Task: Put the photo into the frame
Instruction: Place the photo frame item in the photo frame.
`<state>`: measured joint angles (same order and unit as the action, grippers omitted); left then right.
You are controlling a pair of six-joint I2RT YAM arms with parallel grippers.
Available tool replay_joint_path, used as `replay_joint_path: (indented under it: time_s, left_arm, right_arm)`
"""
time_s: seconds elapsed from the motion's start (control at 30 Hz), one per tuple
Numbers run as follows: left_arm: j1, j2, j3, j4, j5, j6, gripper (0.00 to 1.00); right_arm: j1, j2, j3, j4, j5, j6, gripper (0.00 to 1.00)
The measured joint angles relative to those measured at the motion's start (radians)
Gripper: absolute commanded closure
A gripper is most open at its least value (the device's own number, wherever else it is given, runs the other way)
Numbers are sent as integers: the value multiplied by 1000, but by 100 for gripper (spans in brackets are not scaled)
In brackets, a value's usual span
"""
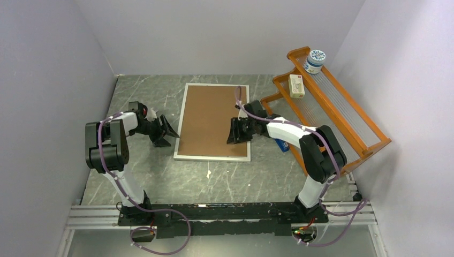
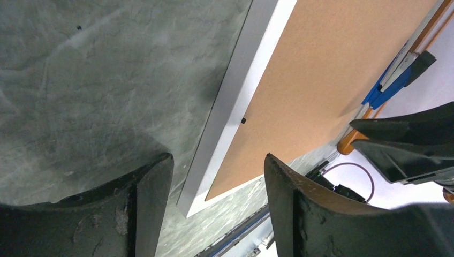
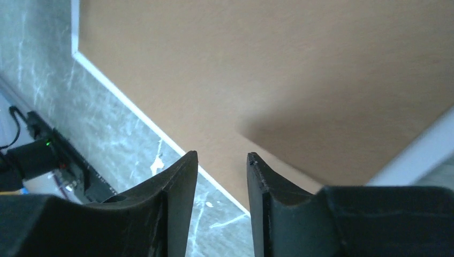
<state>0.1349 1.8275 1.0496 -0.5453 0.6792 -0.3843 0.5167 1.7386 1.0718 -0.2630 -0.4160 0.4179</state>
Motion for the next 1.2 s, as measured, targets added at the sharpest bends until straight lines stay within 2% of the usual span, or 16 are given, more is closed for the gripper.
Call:
replay_joint_path:
  time_s: [0.07, 0.23, 0.4, 0.57, 0.73, 0.83, 0.97, 1.2]
  left_arm:
    - [-3, -2, -11, 3, 2, -2, 35]
    - [-22, -24, -41, -7, -5, -3, 36]
    - [-38, -62, -74, -23, -37, -4, 37]
    - [-50, -131, -130, -51, -93, -24, 45]
    - [-58, -182, -172, -73, -120, -55, 61]
    - [-67, -181, -195, -72, -133, -69, 66]
    - [-75, -181, -215, -85, -151, -82, 72]
    - [-90, -180, -215, -116, -157, -103, 74]
  right_arm:
    - [29, 0, -19, 26, -32, -15, 64]
    - [104, -23, -95, 64, -87, -46, 64]
    - [178, -69, -137, 61, -56, -81, 64]
    - [209, -74, -137, 66, 50, -87, 64]
    - [225, -66, -137, 78, 114, -93, 66]
    - [241, -56, -136, 81, 130, -98, 66]
    - [261, -51, -134, 91, 152, -109, 66]
    - [299, -51, -132, 100, 225, -132, 68]
